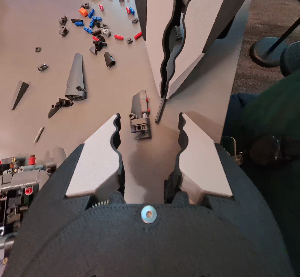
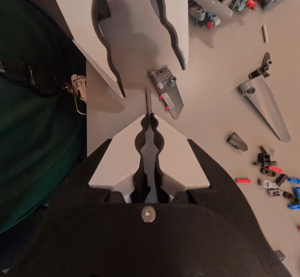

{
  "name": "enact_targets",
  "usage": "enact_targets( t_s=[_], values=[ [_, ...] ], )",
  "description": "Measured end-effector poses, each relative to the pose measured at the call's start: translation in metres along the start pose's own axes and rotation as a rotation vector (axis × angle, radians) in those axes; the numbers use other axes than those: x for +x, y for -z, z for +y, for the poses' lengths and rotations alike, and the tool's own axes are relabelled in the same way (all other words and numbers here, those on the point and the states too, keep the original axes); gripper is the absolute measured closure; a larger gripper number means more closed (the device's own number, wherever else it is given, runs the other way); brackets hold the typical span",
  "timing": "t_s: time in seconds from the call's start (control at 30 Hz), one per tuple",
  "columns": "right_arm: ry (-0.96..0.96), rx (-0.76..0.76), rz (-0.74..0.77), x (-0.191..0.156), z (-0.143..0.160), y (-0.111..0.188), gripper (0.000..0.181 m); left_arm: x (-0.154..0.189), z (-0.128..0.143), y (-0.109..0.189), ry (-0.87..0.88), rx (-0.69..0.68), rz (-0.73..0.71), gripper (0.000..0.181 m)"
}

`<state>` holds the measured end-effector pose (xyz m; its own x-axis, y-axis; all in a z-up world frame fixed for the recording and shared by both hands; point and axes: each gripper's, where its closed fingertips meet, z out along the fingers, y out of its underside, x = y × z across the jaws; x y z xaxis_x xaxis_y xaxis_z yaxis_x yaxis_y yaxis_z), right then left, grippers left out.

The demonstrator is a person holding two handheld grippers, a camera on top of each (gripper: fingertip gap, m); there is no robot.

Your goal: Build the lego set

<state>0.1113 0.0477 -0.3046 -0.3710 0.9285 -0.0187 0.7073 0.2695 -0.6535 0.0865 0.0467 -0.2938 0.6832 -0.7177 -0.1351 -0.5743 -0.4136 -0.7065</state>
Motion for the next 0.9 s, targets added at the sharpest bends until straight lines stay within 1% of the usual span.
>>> enact_targets(
  t_s=[0.03, 0.13, 0.17, 0.33, 0.53, 0.77, 0.83, 0.9],
  values=[
    [-0.001, -0.003, -0.009, 0.001, 0.000, 0.000, 0.181, -0.001, 0.001, -0.004, 0.000, -0.019, 0.007, 0.112],
    [-0.003, -0.005, -0.017, 0.006, -0.002, -0.002, 0.181, -0.004, 0.005, -0.015, 0.007, -0.060, 0.033, 0.122],
    [-0.004, -0.007, -0.010, 0.009, -0.002, -0.002, 0.181, -0.004, 0.004, -0.016, 0.016, -0.057, 0.042, 0.129],
    [-0.019, -0.013, -0.043, 0.011, -0.002, -0.002, 0.180, -0.006, 0.003, -0.018, 0.001, -0.061, 0.058, 0.147],
    [-0.066, -0.013, -0.065, 0.011, -0.003, -0.003, 0.180, -0.007, 0.003, -0.018, -0.020, -0.060, 0.051, 0.151],
    [-0.135, -0.030, -0.111, 0.012, -0.001, -0.001, 0.180, -0.007, 0.001, -0.019, -0.070, -0.062, 0.053, 0.147],
    [-0.163, -0.033, -0.126, 0.013, -0.001, -0.001, 0.180, -0.007, 0.000, -0.019, -0.084, -0.062, 0.049, 0.148],
    [-0.193, -0.030, -0.144, 0.013, 0.001, 0.001, 0.180, -0.007, 0.000, -0.019, -0.093, -0.063, 0.046, 0.153]
  ],
)
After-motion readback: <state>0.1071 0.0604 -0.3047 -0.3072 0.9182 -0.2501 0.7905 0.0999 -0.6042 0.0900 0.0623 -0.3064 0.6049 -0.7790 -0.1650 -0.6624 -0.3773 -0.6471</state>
